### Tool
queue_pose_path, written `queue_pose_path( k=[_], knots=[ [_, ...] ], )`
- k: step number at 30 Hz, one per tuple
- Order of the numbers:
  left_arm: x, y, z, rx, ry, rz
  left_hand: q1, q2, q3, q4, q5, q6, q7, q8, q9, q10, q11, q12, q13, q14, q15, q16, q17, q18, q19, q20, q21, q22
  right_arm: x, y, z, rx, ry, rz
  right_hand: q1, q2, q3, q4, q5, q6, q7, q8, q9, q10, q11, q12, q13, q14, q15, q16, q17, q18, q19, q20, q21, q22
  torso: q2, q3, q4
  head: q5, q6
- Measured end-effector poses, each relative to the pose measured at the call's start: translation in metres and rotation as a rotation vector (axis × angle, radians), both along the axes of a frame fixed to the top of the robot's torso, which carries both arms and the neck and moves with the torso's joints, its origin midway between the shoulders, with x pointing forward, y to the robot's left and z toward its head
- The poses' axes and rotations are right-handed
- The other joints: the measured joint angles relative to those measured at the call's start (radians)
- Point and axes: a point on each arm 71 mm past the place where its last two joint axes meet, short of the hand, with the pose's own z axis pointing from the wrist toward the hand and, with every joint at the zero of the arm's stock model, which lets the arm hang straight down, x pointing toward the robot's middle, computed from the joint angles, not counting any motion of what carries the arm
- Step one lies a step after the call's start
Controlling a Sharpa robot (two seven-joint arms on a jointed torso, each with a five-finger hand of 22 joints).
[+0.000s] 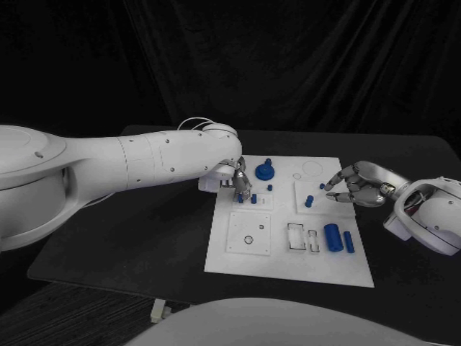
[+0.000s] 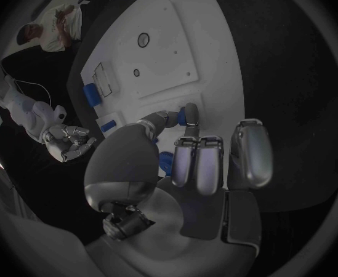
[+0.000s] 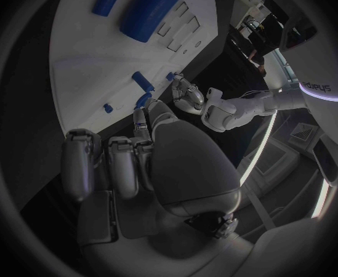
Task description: Assemble the parts on the task board
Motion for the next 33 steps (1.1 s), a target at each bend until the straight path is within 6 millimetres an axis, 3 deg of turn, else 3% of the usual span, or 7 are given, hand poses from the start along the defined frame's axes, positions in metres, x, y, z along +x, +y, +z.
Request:
queue_pose_path(
  k=[33],
  knots=[
    [0.005, 0.001, 0.013, 0.003, -0.003, -0.014, -0.003, -0.003, 0.003, 0.003, -0.003, -0.002, -0.002, 0.003, 0.004, -0.002, -0.002, -0.008, 0.000, 0.000, 0.000, -0.004, 0.000, 0.000, 0.000, 0.000, -0.004, 0.000, 0.000, -0.001, -0.002, -0.007, 0.012, 0.001, -0.002, -0.002, 0.003, -0.003, 0.000, 0.000, 0.000, 0.000, 0.000, 0.000, 0.000, 0.001, 0.000, 0.003, -0.002, 0.000, 0.000, 0.000, 0.000, 0.000, -0.004, 0.000, 0.000, 0.0000, -0.0006, -0.002, 0.000]
  ],
)
